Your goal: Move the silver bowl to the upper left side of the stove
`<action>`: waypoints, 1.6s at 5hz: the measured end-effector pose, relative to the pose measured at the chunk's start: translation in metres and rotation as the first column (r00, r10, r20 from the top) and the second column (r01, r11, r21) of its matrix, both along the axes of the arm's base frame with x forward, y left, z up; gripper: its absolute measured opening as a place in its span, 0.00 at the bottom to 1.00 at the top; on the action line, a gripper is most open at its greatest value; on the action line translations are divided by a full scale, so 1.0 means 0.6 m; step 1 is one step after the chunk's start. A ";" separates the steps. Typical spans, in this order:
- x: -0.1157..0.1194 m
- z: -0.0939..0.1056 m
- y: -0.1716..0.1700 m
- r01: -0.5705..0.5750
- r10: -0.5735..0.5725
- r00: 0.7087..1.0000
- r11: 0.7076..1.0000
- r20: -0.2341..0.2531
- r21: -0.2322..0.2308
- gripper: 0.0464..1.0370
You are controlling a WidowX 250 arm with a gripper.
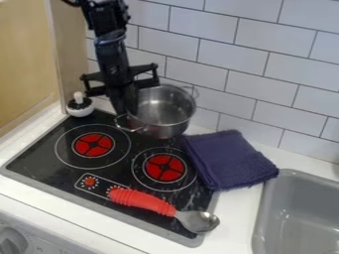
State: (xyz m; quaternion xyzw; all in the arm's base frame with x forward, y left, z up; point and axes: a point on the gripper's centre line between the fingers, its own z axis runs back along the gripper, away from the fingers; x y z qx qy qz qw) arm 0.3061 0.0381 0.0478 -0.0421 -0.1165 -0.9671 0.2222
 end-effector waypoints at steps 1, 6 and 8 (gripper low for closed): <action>0.001 -0.018 0.036 -0.055 0.055 0.998 0.998 -0.020 0.021 0.01; 0.036 -0.064 0.096 -0.161 0.163 0.984 0.986 -0.070 0.037 0.20; 0.039 -0.061 0.097 -0.171 0.174 0.983 0.984 -0.062 0.040 0.78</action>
